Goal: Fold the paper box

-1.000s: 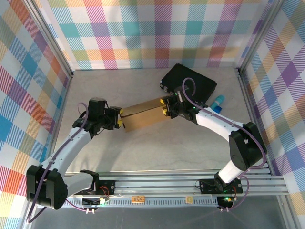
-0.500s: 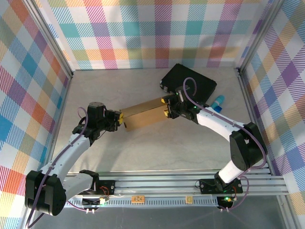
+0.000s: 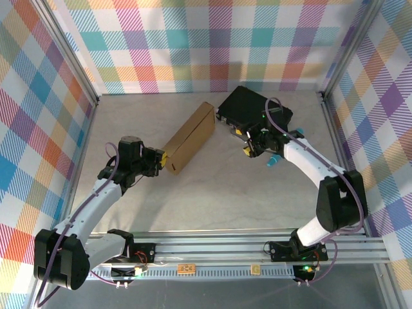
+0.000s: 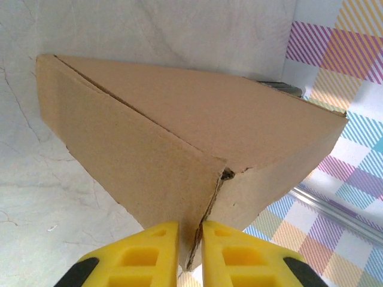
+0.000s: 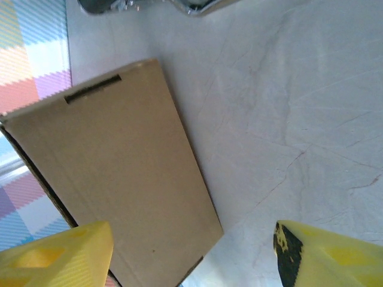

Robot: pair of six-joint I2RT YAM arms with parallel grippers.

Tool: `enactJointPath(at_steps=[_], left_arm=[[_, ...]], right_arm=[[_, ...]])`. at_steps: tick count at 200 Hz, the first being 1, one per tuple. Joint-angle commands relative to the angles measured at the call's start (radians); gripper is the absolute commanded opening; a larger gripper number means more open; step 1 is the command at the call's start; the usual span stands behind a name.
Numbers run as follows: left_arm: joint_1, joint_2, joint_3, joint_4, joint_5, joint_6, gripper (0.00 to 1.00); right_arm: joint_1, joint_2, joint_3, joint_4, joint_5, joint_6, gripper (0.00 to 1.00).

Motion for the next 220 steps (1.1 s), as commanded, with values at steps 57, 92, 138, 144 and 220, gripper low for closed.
enactJointPath(at_steps=[57,92,138,144,220], left_arm=[[0.005,0.098,0.119,-0.222,0.026,0.183,0.15],[-0.024,0.102,0.15,-0.325,0.056,0.279,0.15],[-0.108,0.006,0.063,-0.386,0.057,0.319,0.16],[-0.127,-0.007,0.04,-0.371,0.056,0.303,0.18],[-0.247,-0.091,-0.063,-0.409,0.019,0.271,0.38]], right_arm=[[0.007,0.035,0.144,-0.048,-0.059,-0.179,0.72],[0.003,0.0,0.141,-0.093,-0.037,-0.213,0.73],[-0.018,-0.158,0.033,-0.167,0.061,-0.269,0.76],[-0.022,-0.188,0.003,-0.162,0.065,-0.274,0.76],[-0.059,-0.495,-0.281,-0.278,0.093,-0.284,0.76]])
